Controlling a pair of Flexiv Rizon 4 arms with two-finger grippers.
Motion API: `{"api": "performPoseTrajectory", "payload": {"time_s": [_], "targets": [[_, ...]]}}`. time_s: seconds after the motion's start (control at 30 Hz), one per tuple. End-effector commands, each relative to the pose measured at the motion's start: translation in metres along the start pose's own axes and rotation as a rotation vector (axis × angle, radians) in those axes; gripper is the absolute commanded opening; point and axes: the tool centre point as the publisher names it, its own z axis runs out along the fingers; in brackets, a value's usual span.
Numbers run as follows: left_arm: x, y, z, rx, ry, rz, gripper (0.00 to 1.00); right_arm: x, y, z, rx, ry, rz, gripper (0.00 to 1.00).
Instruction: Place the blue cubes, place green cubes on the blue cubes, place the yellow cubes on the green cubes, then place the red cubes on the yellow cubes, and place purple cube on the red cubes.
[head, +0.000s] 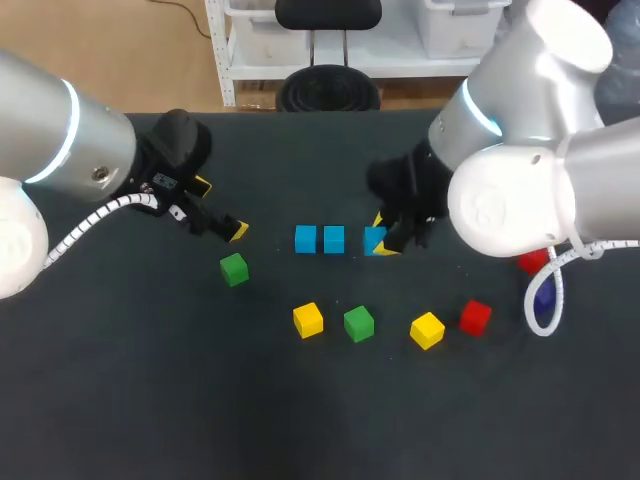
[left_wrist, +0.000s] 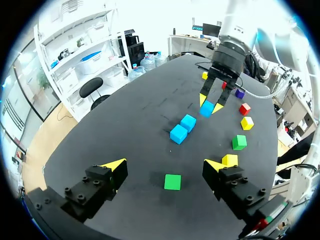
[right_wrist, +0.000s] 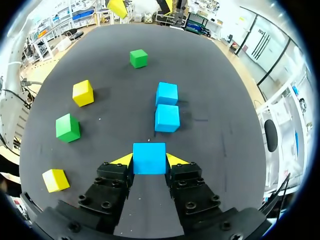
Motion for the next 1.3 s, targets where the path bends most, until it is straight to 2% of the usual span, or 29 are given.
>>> {"api": "performPoseTrajectory", "payload": {"time_s": [0.03,0.77,1.3], "targets": [[-0.001,-0.001,0.0,-0.006,0.004,-0.002,1.0,-0.002,-0.008,0.007,0.003,0.003,0.007,0.0],[-0.001,-0.001,0.0,-0.006,0.004,-0.002,1.0,0.0,-0.02,0.026,-0.016,0.015,0.004,0.0],[-0.001,-0.001,0.0,-0.006,0.004,-0.002,1.0,0.0,-0.025,0.029,-0.02,0.015,0.005,0.0]]}}
